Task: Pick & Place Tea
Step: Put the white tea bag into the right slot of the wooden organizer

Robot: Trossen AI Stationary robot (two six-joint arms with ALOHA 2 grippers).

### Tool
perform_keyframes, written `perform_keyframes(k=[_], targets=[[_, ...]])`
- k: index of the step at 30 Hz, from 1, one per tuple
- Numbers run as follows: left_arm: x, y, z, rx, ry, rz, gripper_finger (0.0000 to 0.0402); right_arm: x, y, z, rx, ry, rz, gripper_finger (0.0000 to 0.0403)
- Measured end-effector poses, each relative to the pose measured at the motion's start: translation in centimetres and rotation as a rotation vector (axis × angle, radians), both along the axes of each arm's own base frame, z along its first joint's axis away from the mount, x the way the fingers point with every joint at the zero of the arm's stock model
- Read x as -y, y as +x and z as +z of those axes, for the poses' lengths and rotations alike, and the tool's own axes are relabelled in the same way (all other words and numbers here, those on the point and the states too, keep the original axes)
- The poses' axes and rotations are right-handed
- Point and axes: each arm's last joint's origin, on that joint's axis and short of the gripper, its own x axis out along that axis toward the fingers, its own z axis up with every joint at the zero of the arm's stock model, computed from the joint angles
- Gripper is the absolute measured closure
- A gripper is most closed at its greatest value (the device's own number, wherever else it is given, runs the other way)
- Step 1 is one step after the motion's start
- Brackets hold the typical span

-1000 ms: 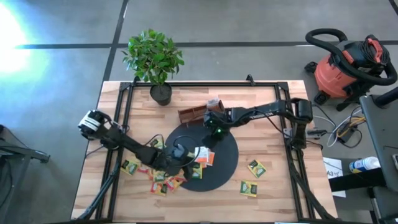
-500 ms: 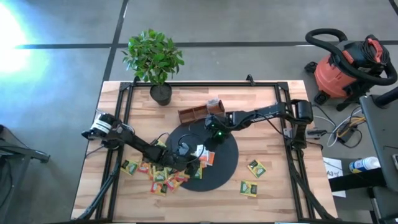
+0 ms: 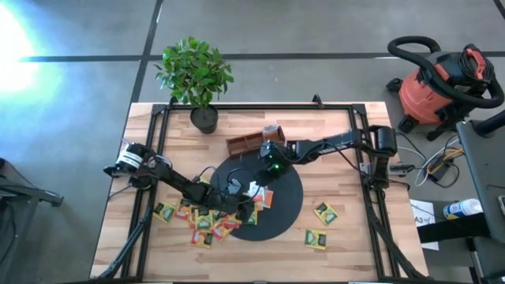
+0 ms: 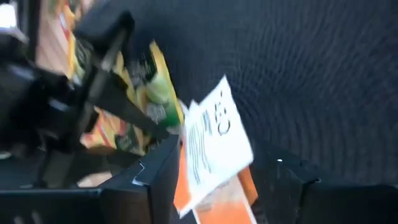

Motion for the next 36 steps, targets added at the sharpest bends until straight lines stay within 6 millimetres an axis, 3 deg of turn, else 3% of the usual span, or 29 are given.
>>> perform_keyframes(k=[15,23,27,31,36], targets=[[-0.9,0.2,-0.1,-0.004,0.019,0.033,0.0319,-0.3,0.1,0.1,0.015,0.039,0.043,0.0283],[-0.9,0.2,0.0,0.004,0.018,0.036,0.0319,0.0,0.1,0.0,0.012,-0.055,-0.003,0.0378],[-0.9,0.2,0.2,0.017,0.012,0.034,0.0319,0.1,0.1,0.0,0.017,-0.101,-0.006,0.0391],[-0.6,0.2,1.8,0.062,-0.012,0.018,0.0319,0.0,0.3,0.6,0.054,-0.154,0.055,0.0394],[0.1,-0.7,5.7,0.16,-0.018,0.0,0.0319,0.0,-0.1,3.8,0.164,-0.287,0.105,0.0395]])
